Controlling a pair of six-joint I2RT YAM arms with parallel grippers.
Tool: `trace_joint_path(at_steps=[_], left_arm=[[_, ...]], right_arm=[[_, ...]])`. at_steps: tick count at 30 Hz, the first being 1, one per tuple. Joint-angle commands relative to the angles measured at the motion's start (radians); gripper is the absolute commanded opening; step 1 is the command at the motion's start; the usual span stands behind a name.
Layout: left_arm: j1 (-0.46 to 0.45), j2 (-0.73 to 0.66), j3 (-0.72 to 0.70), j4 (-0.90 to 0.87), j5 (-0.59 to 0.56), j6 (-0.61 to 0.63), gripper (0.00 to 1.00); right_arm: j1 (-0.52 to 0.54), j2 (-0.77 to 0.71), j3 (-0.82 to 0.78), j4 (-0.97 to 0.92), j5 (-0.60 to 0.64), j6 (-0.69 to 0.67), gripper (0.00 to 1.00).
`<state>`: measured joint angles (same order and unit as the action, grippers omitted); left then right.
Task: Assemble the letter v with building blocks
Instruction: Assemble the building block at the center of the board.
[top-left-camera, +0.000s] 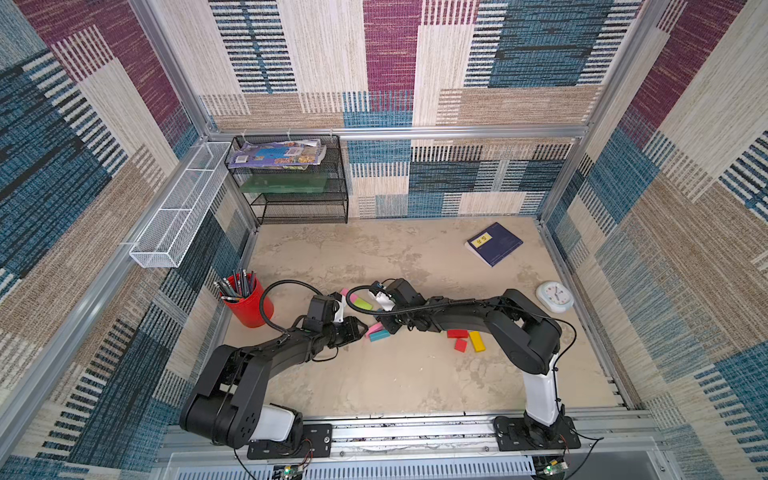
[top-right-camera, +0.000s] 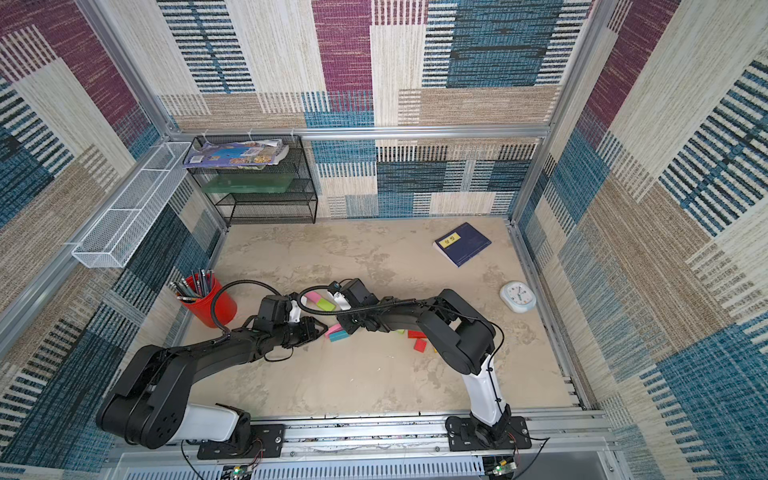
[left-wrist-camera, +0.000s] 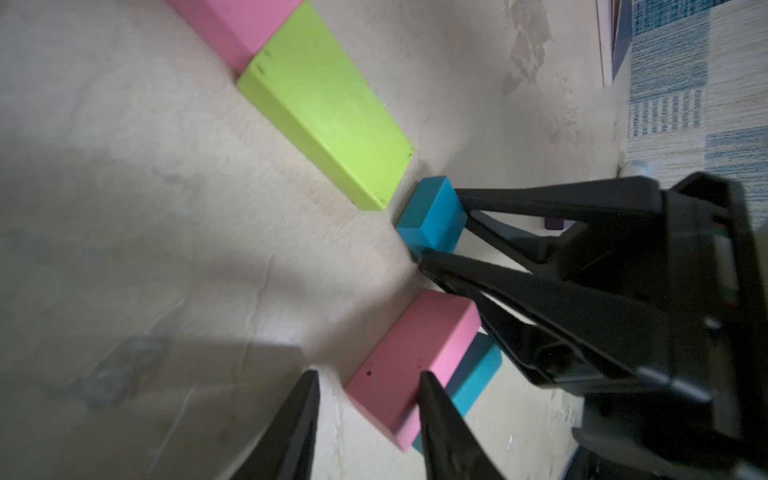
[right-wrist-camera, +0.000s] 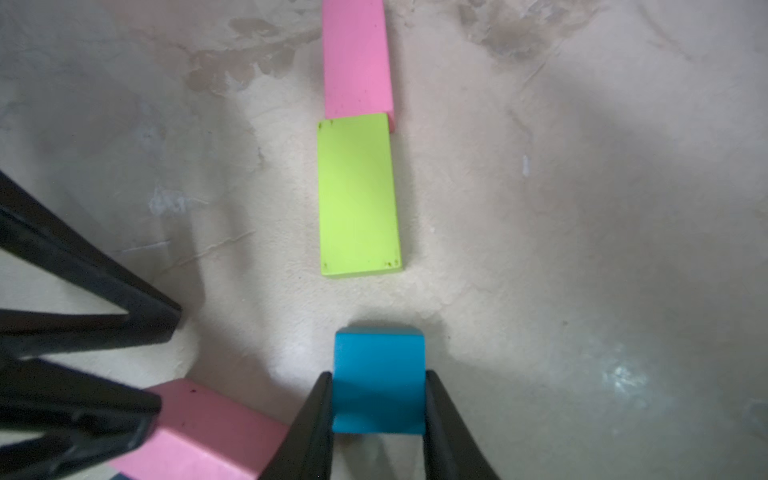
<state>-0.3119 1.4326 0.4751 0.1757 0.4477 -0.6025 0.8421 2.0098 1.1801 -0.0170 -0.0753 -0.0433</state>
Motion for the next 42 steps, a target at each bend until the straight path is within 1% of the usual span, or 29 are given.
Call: trace_joint_path(at_steps=[1, 6, 12, 17, 19, 20, 21, 25, 27, 29, 31, 42], left_arm=[[-0.019, 0.018, -0.009, -0.001, -0.049, 0.002, 0.35], [-0.048, 0.01, -0.028, 0.002, -0.059, 0.007, 0.35], [-0.056, -0.027, -0.061, -0.009, -0.087, -0.001, 0.34], [-0.056, -0.029, -0.026, -0.066, -0.137, 0.021, 0.33], [-0.057, -0.017, -0.003, -0.087, -0.153, 0.029, 0.31], [-0.056, -0.014, 0.007, -0.093, -0.164, 0.027, 0.26], [-0.056, -0.015, 0.007, -0.087, -0.173, 0.022, 0.23], [-0.056, -0.017, -0.011, -0.021, -0.194, 0.001, 0.21], [-0.056, 0.005, 0.012, -0.031, -0.193, 0.011, 0.19], [-0.056, 0.036, 0.033, -0.032, -0.178, 0.017, 0.13], [-0.056, 0.057, 0.042, -0.02, -0.169, 0.015, 0.1], [-0.056, 0.099, 0.056, 0.007, -0.165, 0.003, 0.09]], right_arm=[[0.009, 0.005, 0.003, -0.007, -0.006, -0.015, 0.32], [0.018, -0.017, -0.02, -0.019, -0.013, -0.007, 0.32], [0.019, -0.041, -0.042, -0.022, -0.01, 0.011, 0.32], [0.008, -0.016, -0.015, -0.027, -0.004, 0.0, 0.33], [0.005, -0.003, 0.001, -0.029, -0.004, -0.009, 0.34], [0.004, 0.005, 0.012, -0.033, -0.004, -0.014, 0.34], [0.002, 0.012, 0.022, -0.038, -0.003, -0.017, 0.34], [-0.001, 0.039, 0.059, -0.055, -0.006, -0.026, 0.34], [-0.001, 0.043, 0.065, -0.056, -0.007, -0.028, 0.35], [-0.002, 0.046, 0.065, -0.052, -0.011, -0.028, 0.37], [-0.001, 0.046, 0.063, -0.053, -0.014, -0.028, 0.38], [-0.006, 0.053, 0.069, -0.047, -0.03, -0.037, 0.4]])
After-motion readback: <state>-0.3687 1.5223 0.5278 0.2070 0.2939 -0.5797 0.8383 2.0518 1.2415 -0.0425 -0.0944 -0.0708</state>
